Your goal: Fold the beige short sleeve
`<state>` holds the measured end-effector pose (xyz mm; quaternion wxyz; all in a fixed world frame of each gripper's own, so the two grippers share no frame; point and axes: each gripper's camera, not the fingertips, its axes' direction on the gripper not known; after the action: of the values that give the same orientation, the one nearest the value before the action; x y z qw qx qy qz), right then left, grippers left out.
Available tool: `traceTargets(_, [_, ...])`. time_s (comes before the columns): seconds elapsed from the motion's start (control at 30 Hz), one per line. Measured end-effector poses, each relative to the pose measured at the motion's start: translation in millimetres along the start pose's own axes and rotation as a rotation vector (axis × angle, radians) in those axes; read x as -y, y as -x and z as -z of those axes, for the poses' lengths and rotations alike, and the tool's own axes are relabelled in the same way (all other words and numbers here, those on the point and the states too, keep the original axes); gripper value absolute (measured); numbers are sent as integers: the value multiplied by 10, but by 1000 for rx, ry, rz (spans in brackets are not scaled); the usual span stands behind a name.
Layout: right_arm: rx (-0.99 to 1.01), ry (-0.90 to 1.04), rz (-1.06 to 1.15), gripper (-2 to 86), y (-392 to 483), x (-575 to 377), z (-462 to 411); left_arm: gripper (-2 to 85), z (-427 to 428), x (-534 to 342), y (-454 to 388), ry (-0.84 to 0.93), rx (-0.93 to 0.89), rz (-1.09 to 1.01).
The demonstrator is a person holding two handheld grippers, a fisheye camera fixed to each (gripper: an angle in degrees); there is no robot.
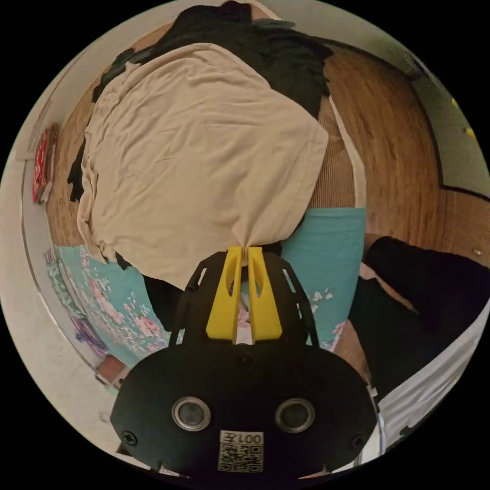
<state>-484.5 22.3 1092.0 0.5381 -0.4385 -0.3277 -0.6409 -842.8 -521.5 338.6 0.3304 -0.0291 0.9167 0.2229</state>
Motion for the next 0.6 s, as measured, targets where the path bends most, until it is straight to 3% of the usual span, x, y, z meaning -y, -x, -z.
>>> traceTargets(0.07, [57,-5,40,107,-154,-130,-29,-7,250,-169,166,-132,-198,149])
traceTargets(0.17, [66,-25,119,142,-213,-78,-91,-9,679,-481,348,-319,-341,290])
traceTargets(0.33, [103,-126,183,172,-109,307,-215,-9,1321,-780,454,-491,-419,341])
traceTargets(0.6, [62,-371,-43,145,-515,788,-47,-8,1999,-1229,109,-671,-455,277])
